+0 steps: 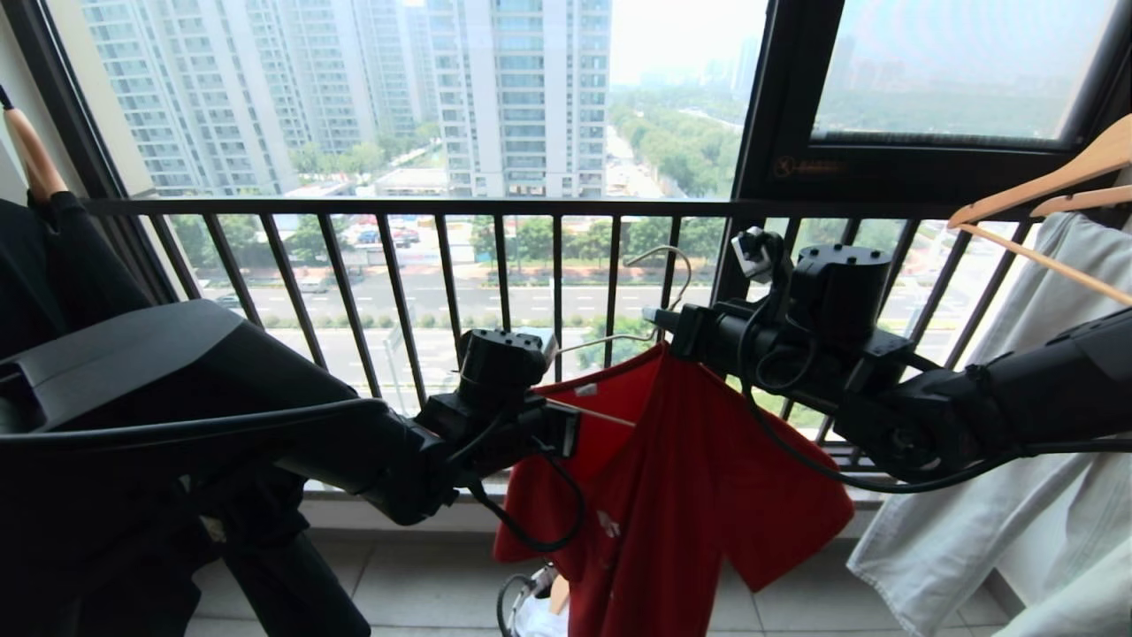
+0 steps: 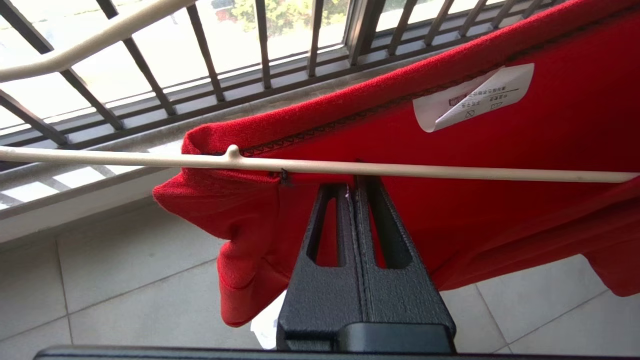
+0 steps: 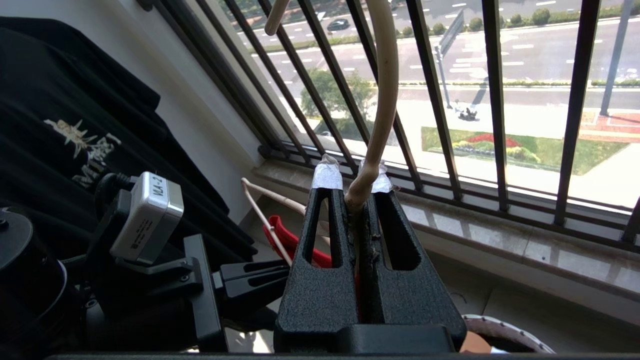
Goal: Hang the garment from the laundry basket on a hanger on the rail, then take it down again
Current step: Take the clothes off the clothes rack
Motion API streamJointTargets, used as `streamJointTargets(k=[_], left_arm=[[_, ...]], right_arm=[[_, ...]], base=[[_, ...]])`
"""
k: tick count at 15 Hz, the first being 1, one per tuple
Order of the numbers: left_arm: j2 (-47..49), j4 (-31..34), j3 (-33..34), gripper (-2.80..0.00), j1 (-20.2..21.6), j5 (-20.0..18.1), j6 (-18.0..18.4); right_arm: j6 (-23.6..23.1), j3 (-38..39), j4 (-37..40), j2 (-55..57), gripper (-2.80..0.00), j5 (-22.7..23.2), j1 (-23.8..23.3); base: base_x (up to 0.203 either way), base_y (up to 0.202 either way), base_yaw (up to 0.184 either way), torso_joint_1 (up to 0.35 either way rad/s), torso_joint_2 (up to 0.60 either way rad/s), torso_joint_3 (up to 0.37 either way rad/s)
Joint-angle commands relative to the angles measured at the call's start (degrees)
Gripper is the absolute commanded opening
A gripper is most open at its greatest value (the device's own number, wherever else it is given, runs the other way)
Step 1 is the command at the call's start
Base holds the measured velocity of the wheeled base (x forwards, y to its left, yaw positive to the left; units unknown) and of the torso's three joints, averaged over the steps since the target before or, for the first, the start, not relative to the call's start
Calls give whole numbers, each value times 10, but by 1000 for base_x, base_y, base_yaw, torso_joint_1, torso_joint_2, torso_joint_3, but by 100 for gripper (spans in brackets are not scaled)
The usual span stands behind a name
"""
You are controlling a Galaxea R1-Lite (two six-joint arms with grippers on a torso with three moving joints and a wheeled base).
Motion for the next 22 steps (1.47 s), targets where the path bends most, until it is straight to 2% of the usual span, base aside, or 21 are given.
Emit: streamJointTargets(k=[1, 3, 5, 7, 10, 11, 13, 16, 19, 22], left_arm=[[-9, -12, 6, -280, 0, -11, -8], [-13, -40, 33, -280, 0, -43, -6], [-10, -42, 45, -280, 0, -48, 10], [-6, -43, 51, -280, 5, -49, 63], [-13, -25, 55, -280, 20, -46, 94], [-12, -24, 47, -280, 39, -36, 110], [-18, -24, 31, -280, 67, -15, 117], [-42, -24, 18, -280, 103, -14, 119], [-37, -21, 15, -280, 125, -14, 136], [-4, -23, 12, -280, 127, -13, 146]], right_arm=[[13, -6, -3, 3, -280, 2, 0], [15, -13, -3, 10, -280, 1, -1], [17, -13, -3, 11, -280, 1, 0], [16, -14, -3, 9, -280, -4, -2], [13, -17, -3, 5, -280, -16, -4], [8, -14, -3, 4, -280, -19, -4], [-16, -13, -2, 6, -280, -28, -4], [-62, -14, -3, 19, -280, -60, -4], [-62, -15, -3, 18, -280, -61, -5], [-62, -14, -3, 13, -280, -62, -5]], base=[[0, 0, 0, 0, 0, 0], [0, 0, 0, 0, 0, 0], [0, 0, 0, 0, 0, 0], [0, 0, 0, 0, 0, 0], [0, 0, 0, 0, 0, 0], [0, 0, 0, 0, 0, 0], [0, 0, 0, 0, 0, 0], [0, 0, 0, 0, 0, 0], [0, 0, 0, 0, 0, 0], [0, 0, 0, 0, 0, 0]])
